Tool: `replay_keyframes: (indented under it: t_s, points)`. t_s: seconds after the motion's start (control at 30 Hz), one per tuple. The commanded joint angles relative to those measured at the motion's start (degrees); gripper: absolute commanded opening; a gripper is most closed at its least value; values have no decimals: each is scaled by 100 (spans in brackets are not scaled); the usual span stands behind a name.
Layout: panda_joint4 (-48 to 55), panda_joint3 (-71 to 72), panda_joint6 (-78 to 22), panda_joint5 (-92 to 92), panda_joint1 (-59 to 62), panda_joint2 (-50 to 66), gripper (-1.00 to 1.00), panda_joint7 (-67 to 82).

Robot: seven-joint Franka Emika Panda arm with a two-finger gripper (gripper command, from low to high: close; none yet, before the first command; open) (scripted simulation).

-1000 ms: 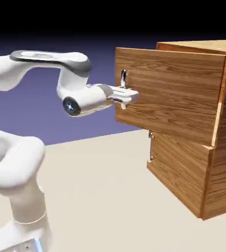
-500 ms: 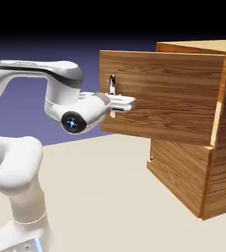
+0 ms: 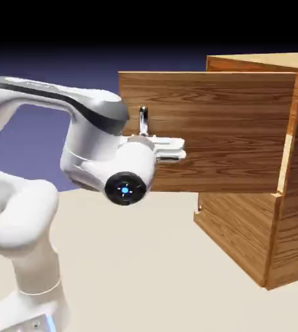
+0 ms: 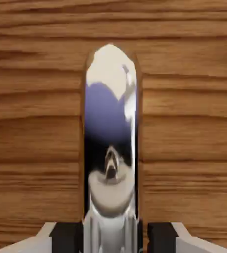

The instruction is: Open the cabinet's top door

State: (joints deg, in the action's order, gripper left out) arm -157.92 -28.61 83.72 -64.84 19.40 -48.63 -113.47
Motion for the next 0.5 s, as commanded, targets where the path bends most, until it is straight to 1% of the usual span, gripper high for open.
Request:
replay_keyframes:
  t_s: [0.0,0.23,0.47]
  points:
    - [187,-200,-230,184,-80,207,-100,75]
    - [1596,-1458,-1758,1068,-834,1661,-100,650]
    - [2949,-2509,-3218,1444,-1589,3115,-100,1388]
